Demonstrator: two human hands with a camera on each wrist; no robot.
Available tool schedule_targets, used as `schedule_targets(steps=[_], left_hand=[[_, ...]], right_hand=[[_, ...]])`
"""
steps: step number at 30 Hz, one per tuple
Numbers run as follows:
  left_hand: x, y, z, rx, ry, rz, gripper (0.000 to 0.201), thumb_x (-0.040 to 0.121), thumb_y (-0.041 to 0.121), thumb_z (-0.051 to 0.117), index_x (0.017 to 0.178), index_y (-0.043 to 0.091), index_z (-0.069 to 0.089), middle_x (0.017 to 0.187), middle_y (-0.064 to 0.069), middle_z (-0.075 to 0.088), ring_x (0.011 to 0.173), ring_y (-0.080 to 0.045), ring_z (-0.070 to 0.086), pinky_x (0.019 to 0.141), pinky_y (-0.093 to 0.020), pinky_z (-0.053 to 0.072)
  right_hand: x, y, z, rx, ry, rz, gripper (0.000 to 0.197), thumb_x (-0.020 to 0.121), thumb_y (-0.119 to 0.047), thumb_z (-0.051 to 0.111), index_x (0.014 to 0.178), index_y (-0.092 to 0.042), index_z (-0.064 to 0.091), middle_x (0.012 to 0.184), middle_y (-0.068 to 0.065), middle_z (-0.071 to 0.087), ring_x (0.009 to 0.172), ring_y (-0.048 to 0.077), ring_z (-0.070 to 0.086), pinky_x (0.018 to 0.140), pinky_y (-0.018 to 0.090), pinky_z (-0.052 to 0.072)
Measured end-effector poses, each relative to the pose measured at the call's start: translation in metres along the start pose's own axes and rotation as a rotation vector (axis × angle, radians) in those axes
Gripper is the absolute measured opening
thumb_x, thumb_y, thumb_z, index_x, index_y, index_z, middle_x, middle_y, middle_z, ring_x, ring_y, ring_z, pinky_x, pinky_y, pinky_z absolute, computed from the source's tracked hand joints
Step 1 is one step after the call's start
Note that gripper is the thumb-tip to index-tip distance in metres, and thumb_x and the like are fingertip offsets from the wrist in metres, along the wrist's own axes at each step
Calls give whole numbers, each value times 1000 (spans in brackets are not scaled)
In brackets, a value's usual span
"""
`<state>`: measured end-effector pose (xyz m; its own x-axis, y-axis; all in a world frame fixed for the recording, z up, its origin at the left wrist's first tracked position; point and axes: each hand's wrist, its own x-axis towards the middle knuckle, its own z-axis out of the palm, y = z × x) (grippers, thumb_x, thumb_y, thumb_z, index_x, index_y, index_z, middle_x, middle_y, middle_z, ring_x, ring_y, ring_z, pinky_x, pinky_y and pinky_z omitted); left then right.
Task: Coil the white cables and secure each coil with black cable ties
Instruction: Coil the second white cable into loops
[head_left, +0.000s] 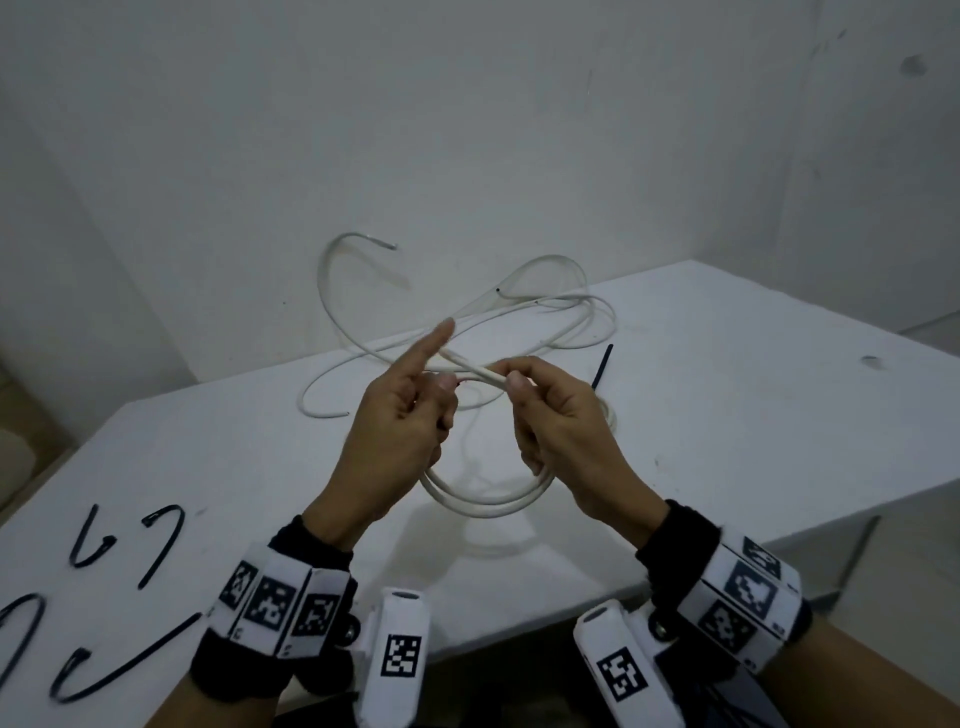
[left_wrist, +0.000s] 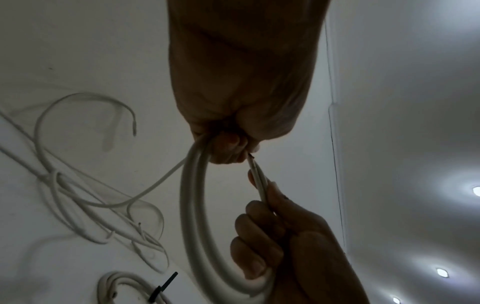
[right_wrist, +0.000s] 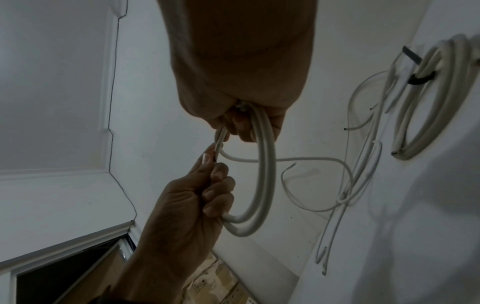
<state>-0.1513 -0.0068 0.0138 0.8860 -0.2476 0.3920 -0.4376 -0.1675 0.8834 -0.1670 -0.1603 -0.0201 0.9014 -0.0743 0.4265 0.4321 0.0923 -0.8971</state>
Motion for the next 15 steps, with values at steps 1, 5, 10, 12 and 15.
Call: schedule_targets(steps=[1,5,10,12,15], left_hand=[[2,0,1,19,6,14,35,99,11,46,121,35,60,55,6,43,47,-7,33,43,-22,31],[9,1,5,137,70,70,23,98,12,48,97,23,69,56,6,49,46,-10,40,42,-24,36],[14,11,10,316,141,197,19,97,12,51,93,17,69,56,3,53,39,-15,52,41,-19,43],[15,14,11,361,129,232,19,97,13,51,94,14,70,56,5,54,38,-14,54,42,-19,43],[15,17,11,450,123,280,20,97,12,51,95,12,70,56,7,54,42,-14,56,42,-18,43]], right_hand=[[2,-2,-1,15,2,-3,19,99,-16,44,96,-16,62,44,-5,35,35,8,30,36,20,30],[8,-7,-8,-35,-10,-28,18,99,-16,46,91,-17,62,44,-8,39,36,9,33,38,23,33],[20,-21,-16,-618,-100,-310,20,93,-30,54,105,-14,59,67,-12,51,59,5,47,59,20,39],[28,-31,-19,-801,-162,-332,24,94,-35,52,103,-13,57,67,-10,50,63,11,49,60,27,40],[37,-40,-21,-908,-229,-289,27,95,-38,49,97,-13,56,63,-3,51,62,18,49,57,32,37]])
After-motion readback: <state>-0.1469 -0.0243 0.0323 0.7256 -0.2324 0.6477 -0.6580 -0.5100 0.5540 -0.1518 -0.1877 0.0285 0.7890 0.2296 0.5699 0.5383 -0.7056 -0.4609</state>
